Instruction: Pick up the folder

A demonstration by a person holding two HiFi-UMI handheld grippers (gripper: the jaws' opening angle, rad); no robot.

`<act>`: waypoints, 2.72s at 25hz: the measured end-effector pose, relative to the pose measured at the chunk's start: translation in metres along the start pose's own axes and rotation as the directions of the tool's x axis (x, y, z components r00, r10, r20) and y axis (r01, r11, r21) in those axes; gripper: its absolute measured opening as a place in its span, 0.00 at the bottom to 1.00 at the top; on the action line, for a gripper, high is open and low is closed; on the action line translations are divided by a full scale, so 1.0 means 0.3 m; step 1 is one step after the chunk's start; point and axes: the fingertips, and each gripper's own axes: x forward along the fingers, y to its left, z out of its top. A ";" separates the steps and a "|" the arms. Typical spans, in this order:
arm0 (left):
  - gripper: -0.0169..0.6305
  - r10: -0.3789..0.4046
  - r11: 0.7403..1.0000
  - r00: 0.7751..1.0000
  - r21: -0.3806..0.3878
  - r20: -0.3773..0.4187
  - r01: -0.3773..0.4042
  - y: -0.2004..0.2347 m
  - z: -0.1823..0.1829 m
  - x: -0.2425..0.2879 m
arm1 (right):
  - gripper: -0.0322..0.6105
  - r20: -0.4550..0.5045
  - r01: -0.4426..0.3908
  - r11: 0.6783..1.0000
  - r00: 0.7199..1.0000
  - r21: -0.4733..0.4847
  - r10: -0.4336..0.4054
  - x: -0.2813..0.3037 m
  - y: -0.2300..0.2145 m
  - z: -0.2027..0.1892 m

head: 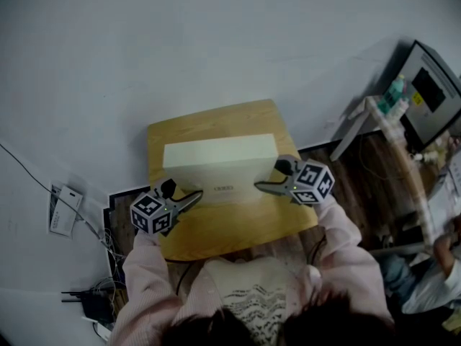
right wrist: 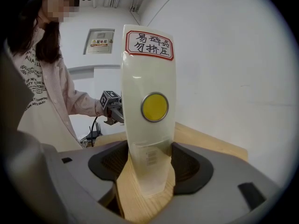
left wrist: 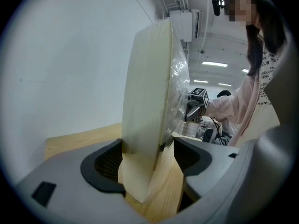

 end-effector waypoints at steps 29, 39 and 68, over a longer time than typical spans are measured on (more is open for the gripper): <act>0.57 0.017 1.000 1.000 0.019 0.019 -0.017 -0.069 0.113 -0.069 | 0.51 0.060 -0.008 1.000 0.998 0.012 0.007 -0.085 0.045 0.099; 0.57 0.031 0.999 0.999 0.026 0.037 -0.032 -0.130 0.176 -0.122 | 0.52 0.080 -0.012 0.999 0.997 0.030 0.010 -0.142 0.093 0.145; 0.57 0.082 0.995 0.978 0.041 0.190 -0.091 -0.250 0.399 -0.235 | 0.51 0.167 0.027 0.997 0.985 0.071 -0.038 -0.312 0.167 0.334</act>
